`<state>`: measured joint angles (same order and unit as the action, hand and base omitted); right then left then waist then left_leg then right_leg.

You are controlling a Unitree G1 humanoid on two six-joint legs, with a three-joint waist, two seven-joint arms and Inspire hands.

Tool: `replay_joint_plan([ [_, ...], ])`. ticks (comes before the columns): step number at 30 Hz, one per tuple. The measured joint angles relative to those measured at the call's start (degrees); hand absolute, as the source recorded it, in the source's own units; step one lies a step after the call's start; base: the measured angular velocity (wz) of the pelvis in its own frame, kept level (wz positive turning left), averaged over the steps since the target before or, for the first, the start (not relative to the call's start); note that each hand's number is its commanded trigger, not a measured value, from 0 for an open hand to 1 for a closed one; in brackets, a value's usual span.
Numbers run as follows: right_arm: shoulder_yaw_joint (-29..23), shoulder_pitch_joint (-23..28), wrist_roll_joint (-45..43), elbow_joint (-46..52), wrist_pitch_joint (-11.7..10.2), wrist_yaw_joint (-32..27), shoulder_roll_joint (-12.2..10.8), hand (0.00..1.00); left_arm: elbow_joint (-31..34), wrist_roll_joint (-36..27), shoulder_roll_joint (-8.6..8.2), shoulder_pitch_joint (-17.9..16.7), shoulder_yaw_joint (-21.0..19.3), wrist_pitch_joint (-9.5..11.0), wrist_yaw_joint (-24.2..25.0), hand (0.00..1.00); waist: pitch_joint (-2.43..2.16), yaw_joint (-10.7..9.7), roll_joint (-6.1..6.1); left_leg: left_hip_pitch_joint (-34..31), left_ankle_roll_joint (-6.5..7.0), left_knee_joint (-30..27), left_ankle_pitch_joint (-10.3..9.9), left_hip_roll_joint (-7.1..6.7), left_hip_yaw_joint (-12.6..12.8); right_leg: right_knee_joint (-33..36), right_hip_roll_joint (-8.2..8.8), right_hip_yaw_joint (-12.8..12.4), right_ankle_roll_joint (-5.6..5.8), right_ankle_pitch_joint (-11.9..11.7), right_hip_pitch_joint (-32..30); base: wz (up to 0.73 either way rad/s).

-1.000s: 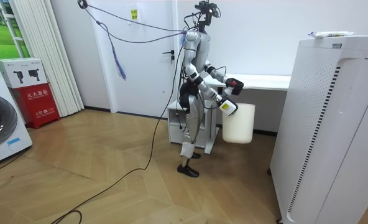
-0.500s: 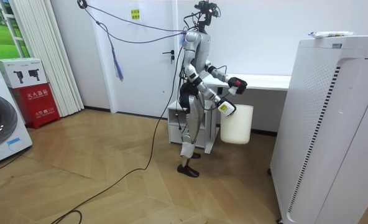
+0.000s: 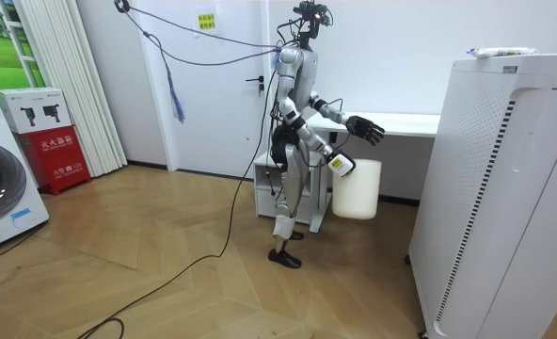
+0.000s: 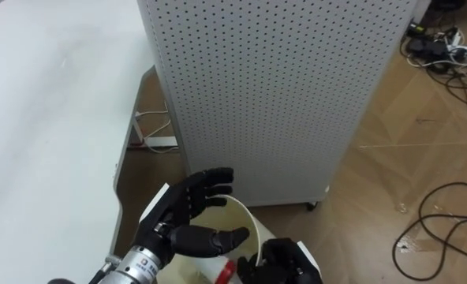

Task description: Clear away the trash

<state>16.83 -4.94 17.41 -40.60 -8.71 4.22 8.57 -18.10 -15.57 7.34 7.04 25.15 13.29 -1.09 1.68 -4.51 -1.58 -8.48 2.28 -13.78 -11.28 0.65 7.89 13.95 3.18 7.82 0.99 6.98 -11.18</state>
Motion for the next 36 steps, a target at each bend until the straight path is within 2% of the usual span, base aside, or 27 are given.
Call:
replay_joint_plan([
  [8, -0.2, 0.4, 0.0, -0.9, 0.0, -1.3, 1.1, 1.0, 0.0, 0.0, 0.21, 0.0, -0.4, 0.0, -0.1, 0.0, 0.03, 0.0, -0.03, 0.0, 0.0, 0.0, 0.0, 0.05, 0.0, 0.0, -0.07, 0.0, 0.0, 0.0, 0.0, 0.0],
  [25, -0.1, 0.4, 0.2, -0.9, 0.0, -1.6, 0.8, 1.0, 0.2, 0.0, 0.3, 0.0, -0.2, 0.5, -2.6, 0.0, 0.04, -0.1, 0.15, 0.9, 0.0, 0.0, 0.0, 0.04, 0.0, 0.8, -0.01, -0.1, 0.0, 0.0, 0.3, -0.01],
  [29, -0.1, 0.6, 0.2, -0.9, 0.0, -1.5, 0.8, 1.0, 3.0, 1.7, 1.42, -0.9, -0.8, 0.8, -2.5, 0.0, 0.08, 0.4, 0.97, 2.7, 0.0, 0.4, 0.0, 0.12, 1.3, 0.9, -0.33, -1.7, -0.15, 0.1, 1.2, -0.16],
  [30, -0.2, 0.6, 0.2, -0.7, 0.0, -1.5, 0.9, 1.0, 4.3, 2.4, 2.25, -1.3, -1.6, 0.8, -2.4, 0.0, 0.0, 0.1, 1.36, 2.9, 0.0, 0.4, 0.0, 0.12, 1.4, 0.9, -0.31, -1.7, -0.21, 0.2, 1.4, -0.13],
  [31, -0.3, 0.9, 0.2, -0.4, 0.0, -1.5, 1.0, 1.0, 5.1, 2.5, 2.37, -1.5, -2.0, 0.8, -2.3, 0.0, 0.02, -0.1, 1.58, 3.0, 0.0, 0.4, 0.0, 0.13, 1.4, 0.9, -0.33, -1.7, -0.26, 0.2, 1.5, 0.0],
  [33, -1.5, 3.7, 0.0, 3.5, 0.0, -1.5, 1.7, 1.0, 8.4, 2.9, 2.79, -2.6, -3.0, 0.9, -2.2, 0.0, -0.1, 0.0, 2.19, 3.2, -0.02, 0.1, 0.0, 0.22, 1.4, 0.9, -0.39, -1.7, -0.34, 0.3, 1.9, 0.0],
  [36, -1.9, 5.1, 0.1, 4.4, 0.0, -1.6, 2.6, 1.0, 8.9, 2.9, 3.27, -3.4, -4.1, 1.0, -2.6, 0.0, -0.1, 0.6, 2.22, 5.6, -0.28, 0.2, -0.4, 0.61, 2.4, 0.9, -0.95, -2.8, -0.41, 0.3, 3.2, -0.17],
])
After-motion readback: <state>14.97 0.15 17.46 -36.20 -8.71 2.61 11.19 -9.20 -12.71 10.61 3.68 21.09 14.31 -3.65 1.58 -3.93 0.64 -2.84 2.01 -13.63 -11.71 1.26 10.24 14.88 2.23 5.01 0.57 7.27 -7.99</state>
